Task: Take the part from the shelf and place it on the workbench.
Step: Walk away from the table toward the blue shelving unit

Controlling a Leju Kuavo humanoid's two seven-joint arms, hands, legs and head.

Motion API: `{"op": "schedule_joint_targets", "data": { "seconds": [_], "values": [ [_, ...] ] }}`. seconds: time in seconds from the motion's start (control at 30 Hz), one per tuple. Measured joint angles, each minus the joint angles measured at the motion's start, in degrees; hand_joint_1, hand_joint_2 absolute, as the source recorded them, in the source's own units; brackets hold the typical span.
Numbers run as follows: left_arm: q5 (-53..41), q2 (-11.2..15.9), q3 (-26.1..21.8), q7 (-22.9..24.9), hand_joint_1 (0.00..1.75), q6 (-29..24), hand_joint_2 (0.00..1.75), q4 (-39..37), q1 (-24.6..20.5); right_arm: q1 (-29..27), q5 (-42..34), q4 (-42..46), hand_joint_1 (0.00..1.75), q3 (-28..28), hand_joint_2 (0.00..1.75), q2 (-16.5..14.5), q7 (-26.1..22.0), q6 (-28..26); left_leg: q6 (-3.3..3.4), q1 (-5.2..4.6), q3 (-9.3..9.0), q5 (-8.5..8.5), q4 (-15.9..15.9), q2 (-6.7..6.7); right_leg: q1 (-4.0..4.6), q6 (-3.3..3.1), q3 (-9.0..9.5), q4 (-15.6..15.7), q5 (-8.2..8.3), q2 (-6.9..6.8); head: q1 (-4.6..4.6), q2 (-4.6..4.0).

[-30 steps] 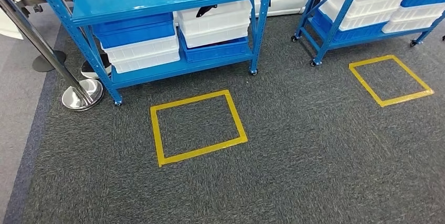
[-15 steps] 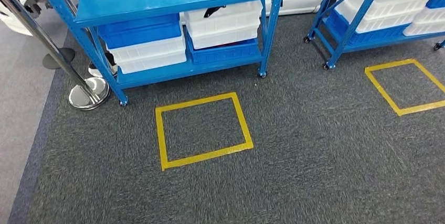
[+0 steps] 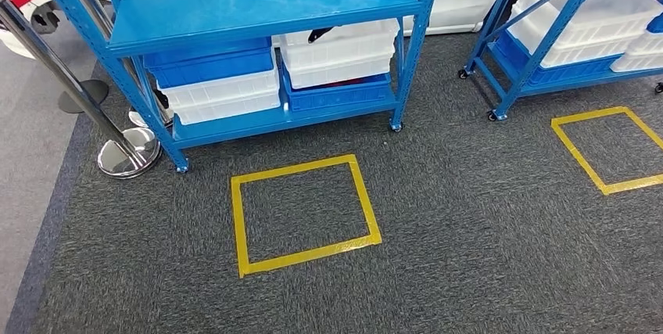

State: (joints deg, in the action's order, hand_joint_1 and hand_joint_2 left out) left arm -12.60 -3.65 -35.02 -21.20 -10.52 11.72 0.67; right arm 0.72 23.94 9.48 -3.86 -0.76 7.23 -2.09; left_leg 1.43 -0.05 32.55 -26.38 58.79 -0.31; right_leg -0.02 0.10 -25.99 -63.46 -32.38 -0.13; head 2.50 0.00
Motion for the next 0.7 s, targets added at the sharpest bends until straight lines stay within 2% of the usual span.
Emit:
{"op": "schedule_joint_targets", "data": {
  "seconds": [0.03, 0.07, 0.13, 0.17, 0.2, 0.23, 0.27, 0.3, 0.33, 0.37, 0.4, 0.43, 0.47, 0.5, 0.53, 0.57, 0.6, 0.63, 0.67, 0.7],
  "values": [
    [0.0, 0.0, 0.0, 0.0, 0.0, -0.1, 0.0, 0.0, -0.1, 0.1, 0.0, 0.0, 0.0, 0.0, 0.0, 0.0, 0.0, 0.0, 0.25, 0.13, -0.98, -0.24, -0.6, -0.06, -0.13, 0.27, -1.91, -3.0, -0.1, 0.06, 0.0, 0.0],
    [0.0, 0.0, 0.0, 0.0, 0.0, -0.1, 0.0, 0.0, -0.1, 0.2, 0.1, 0.0, 0.0, 0.0, 0.0, 0.0, 0.0, 0.1, 0.42, 0.16, -1.72, -0.61, -1.0, -0.08, -0.29, 0.51, -4.26, -6.2, -0.85, 0.12, -0.01, 0.0],
    [0.0, 0.0, 0.0, 0.0, 0.0, -0.2, 0.0, 0.0, -0.2, 0.2, 0.1, 0.0, 0.0, 0.0, 0.0, 0.0, 0.0, 0.1, 0.41, 0.23, -3.24, -1.75, -1.4, -0.27, -0.63, 1.03, -9.12, -10.6, -4.13, 0.12, -0.01, 0.0],
    [0.0, -0.1, 0.0, 0.0, 0.0, -0.2, 0.0, 0.0, -0.1, 0.1, 0.1, 0.0, 0.0, 0.0, 0.0, 0.0, 0.1, 0.1, 0.3, 0.3, -4.17, -2.51, -1.5, -0.45, -0.77, 1.21, -10.85, -11.0, -5.35, 0.11, -0.01, 0.0],
    [0.0, -0.1, -0.1, 0.0, 0.0, -0.2, 0.0, 0.0, -0.1, 0.0, 0.1, 0.0, 0.0, 0.0, 0.0, 0.1, 0.1, 0.1, 0.13, 0.41, -5.24, -3.35, -1.5, -0.63, -0.88, 1.36, -11.98, -10.2, -5.52, 0.1, -0.01, 0.0],
    [0.0, -0.2, -0.1, 0.0, 0.0, -0.2, 0.0, 0.0, 0.0, -0.2, 0.1, 0.0, 0.0, 0.0, 0.0, 0.2, 0.2, 0.1, -0.07, 0.53, -6.38, -4.25, -1.5, -0.8, -0.94, 1.47, -12.5, -8.0, -4.26, 0.08, -0.01, 0.0],
    [0.0, -0.2, -0.1, 0.0, 0.0, -0.1, 0.0, 0.0, 0.1, -0.4, 0.1, 0.0, 0.0, -0.1, 0.0, 0.3, 0.2, 0.1, -0.3, 0.64, -7.38, -5.18, -1.5, -0.91, -0.96, 1.44, -12.72, -5.0, -1.12, 0.06, -0.01, 0.0],
    [0.0, -0.3, -0.1, 0.0, 0.0, -0.1, 0.0, 0.0, 0.1, -0.8, 0.1, -0.1, 0.0, -0.1, 0.0, 0.3, 0.2, 0.1, -0.58, 0.69, -8.38, -6.15, -1.4, -0.97, -0.88, 1.35, -12.97, -2.1, 2.93, 0.04, -0.01, 0.0],
    [0.0, -0.3, -0.1, 0.0, 0.0, 0.0, 0.0, -0.1, 0.1, -0.9, 0.1, -0.2, 0.0, -0.1, 0.0, 0.4, 0.2, 0.1, -0.91, 0.67, -9.06, -7.01, -1.5, -1.0, -0.75, 1.09, -13.11, 0.1, 6.11, 0.04, -0.03, 0.0],
    [-0.1, -0.3, -0.1, 0.0, 0.0, 0.1, 0.0, -0.1, 0.0, -0.9, 0.1, -0.2, 0.0, -0.1, 0.0, 0.4, 0.2, 0.1, -1.28, 0.62, -9.67, -7.69, -1.8, -1.0, -0.62, 0.69, -13.21, 1.4, 8.41, 0.05, -0.03, 0.0],
    [-0.1, -0.3, -0.1, -0.1, 0.0, 0.1, 0.0, -0.2, -0.1, -0.8, 0.1, -0.3, 0.0, -0.1, 0.0, 0.4, 0.2, 0.1, -1.7, 0.56, -10.24, -7.83, -1.9, -1.01, -0.5, 0.23, -13.15, 1.9, 8.96, 0.1, -0.04, 0.0],
    [-0.2, -0.3, -0.1, -0.1, 0.0, 0.2, 0.0, -0.2, -0.2, -0.7, 0.0, -0.3, 0.0, -0.2, 0.0, 0.4, 0.2, 0.1, -2.11, 0.54, -10.39, -7.51, -1.7, -1.01, -0.5, -0.26, -12.65, 2.0, 8.44, 0.18, -0.05, 0.0],
    [-0.2, -0.3, -0.1, -0.1, 0.0, 0.2, 0.0, -0.2, -0.3, -0.7, 0.0, -0.3, 0.0, -0.2, 0.0, 0.4, 0.2, 0.1, -2.47, 0.59, -10.12, -6.75, -0.5, -0.9, -0.56, -0.73, -11.97, 2.5, 8.16, 0.2, -0.04, 0.0],
    [-0.3, -0.4, -0.1, -0.1, 0.0, 0.2, 0.0, -0.2, -0.4, -0.7, 0.0, -0.3, 0.0, -0.2, 0.0, 0.4, 0.2, 0.1, -2.8, 0.65, -8.98, -5.72, 2.0, -0.73, -0.64, -1.17, -11.08, 3.0, 7.73, 0.2, -0.04, 0.0],
    [-0.3, -0.4, -0.1, -0.1, 0.0, 0.2, 0.0, -0.2, -0.4, -0.7, 0.0, -0.3, 0.0, -0.2, 0.0, 0.4, 0.2, 0.1, -3.04, 0.72, -6.95, -5.23, 5.5, -0.53, -0.69, -1.52, -10.03, 3.5, 7.28, 0.17, -0.04, 0.0],
    [-0.3, -0.5, -0.1, -0.1, 0.0, 0.2, 0.0, -0.2, -0.4, -0.7, 0.0, -0.3, 0.0, -0.2, 0.0, 0.5, 0.2, 0.0, -3.24, 0.79, -4.37, -5.65, 9.4, -0.32, -0.71, -1.78, -8.97, 4.0, 6.69, 0.13, -0.03, 0.0],
    [-0.3, -0.5, -0.1, -0.1, 0.0, 0.2, 0.0, -0.2, -0.4, -0.7, 0.0, -0.3, 0.0, -0.2, 0.0, 0.5, 0.2, 0.0, -3.37, 0.8, -1.72, -7.26, 12.7, -0.2, -0.69, -1.94, -7.89, 4.4, 6.01, 0.14, -0.03, 0.0],
    [-0.3, -0.5, -0.1, -0.1, 0.0, 0.2, 0.0, -0.2, -0.3, -0.7, 0.0, -0.3, 0.0, -0.2, 0.0, 0.5, 0.2, 0.0, -3.39, 0.8, 0.61, -9.69, 14.9, -0.16, -0.66, -2.02, -6.8, 4.6, 5.27, 0.21, -0.03, 0.0],
    [-0.3, -0.5, -0.1, -0.1, 0.0, 0.2, 0.0, -0.2, -0.2, -0.7, 0.0, -0.3, 0.0, -0.2, 0.0, 0.5, 0.2, 0.0, -3.31, 0.8, 2.33, -12.08, 15.6, -0.15, -0.64, -2.04, -5.68, 4.7, 4.45, 0.3, -0.03, 0.0],
    [-0.3, -0.5, -0.1, -0.1, 0.0, 0.2, 0.0, -0.2, -0.1, -0.7, 0.0, -0.3, 0.0, -0.2, 0.0, 0.5, 0.2, 0.0, -3.15, 0.79, 3.45, -13.53, 15.0, -0.14, -0.62, -2.02, -4.5, 4.7, 3.6, 0.38, -0.03, 0.0]
  ]
}}
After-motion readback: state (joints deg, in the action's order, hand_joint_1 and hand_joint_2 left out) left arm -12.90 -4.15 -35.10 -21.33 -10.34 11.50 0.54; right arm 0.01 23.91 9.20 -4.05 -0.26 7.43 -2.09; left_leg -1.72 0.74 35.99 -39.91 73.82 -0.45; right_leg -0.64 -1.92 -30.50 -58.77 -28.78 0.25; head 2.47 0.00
